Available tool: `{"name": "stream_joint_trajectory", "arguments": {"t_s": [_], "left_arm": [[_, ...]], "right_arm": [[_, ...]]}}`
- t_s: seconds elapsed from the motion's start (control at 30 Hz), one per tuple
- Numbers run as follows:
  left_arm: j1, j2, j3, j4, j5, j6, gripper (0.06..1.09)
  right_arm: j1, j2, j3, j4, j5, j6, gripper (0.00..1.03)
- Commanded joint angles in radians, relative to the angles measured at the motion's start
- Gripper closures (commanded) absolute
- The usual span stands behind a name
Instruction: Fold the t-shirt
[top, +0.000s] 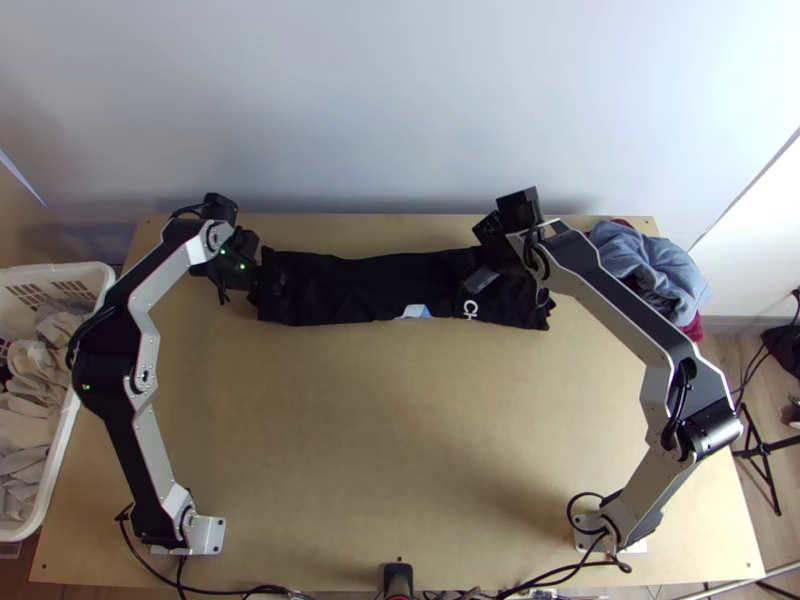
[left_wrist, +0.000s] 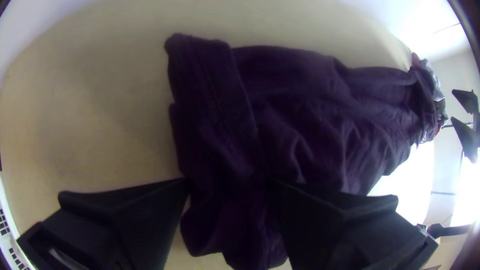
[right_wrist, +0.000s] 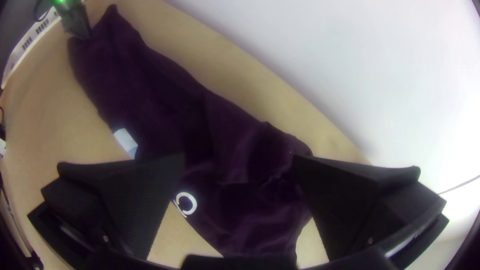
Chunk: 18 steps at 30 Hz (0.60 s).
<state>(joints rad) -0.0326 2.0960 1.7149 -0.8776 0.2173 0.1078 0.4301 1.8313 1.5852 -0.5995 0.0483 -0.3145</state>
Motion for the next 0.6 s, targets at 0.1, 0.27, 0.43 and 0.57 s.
{"name": "stream_joint_trajectory", "arguments": {"t_s": [0.1,0.27,0.43,0.57], "left_arm": [[-0.018,0.048,0.031,-0.057,0.027,0.009,0.71],[-0.015,0.052,0.031,-0.075,0.033,0.010,0.83],[-0.007,0.048,0.031,-0.077,0.036,0.010,1.05],[-0.004,0.042,0.031,-0.081,0.036,0.010,1.05]], "right_arm": [[0.002,0.013,-0.002,0.007,0.001,-0.001,0.04],[0.010,0.025,-0.007,0.007,-0.001,-0.001,0.04],[0.024,0.056,-0.016,0.007,-0.004,0.002,0.04],[0.033,0.083,-0.021,0.009,-0.010,0.006,0.04]]}}
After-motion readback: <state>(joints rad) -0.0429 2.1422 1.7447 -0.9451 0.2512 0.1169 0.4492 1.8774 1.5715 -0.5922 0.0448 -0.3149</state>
